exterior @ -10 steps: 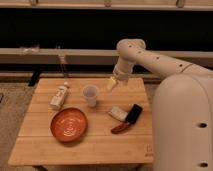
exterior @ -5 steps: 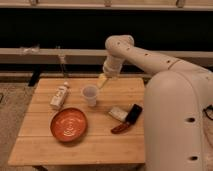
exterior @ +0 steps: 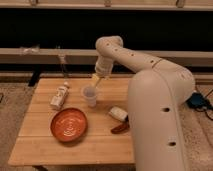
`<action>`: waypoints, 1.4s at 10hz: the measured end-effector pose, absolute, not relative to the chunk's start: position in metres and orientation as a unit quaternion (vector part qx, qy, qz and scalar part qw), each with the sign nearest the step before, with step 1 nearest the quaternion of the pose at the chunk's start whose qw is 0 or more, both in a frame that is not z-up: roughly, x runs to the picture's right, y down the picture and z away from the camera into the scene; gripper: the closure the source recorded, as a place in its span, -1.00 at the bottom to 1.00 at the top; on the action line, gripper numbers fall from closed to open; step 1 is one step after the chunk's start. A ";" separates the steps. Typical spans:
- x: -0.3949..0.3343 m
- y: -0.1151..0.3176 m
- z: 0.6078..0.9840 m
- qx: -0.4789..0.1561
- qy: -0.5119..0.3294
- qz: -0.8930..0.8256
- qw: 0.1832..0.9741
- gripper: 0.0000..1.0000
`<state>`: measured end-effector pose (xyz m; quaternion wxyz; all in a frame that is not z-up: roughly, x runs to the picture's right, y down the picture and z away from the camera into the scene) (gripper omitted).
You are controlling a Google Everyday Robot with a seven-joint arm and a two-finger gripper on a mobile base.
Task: Place the ceramic cup in the ceramic bowl
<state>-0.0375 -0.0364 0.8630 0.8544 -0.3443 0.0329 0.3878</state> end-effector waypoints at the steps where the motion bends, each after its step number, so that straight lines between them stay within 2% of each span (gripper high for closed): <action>1: -0.040 -0.036 0.868 -0.344 0.032 0.386 0.856 -0.50; 9: -0.052 -0.005 0.908 -0.357 0.088 0.346 0.863 -0.47; 11: -0.048 0.001 0.912 -0.369 0.100 0.348 0.856 -0.13; 13: -0.042 0.001 0.905 -0.382 0.097 0.359 0.846 0.32; 14: -0.041 0.000 0.902 -0.389 0.095 0.363 0.841 0.48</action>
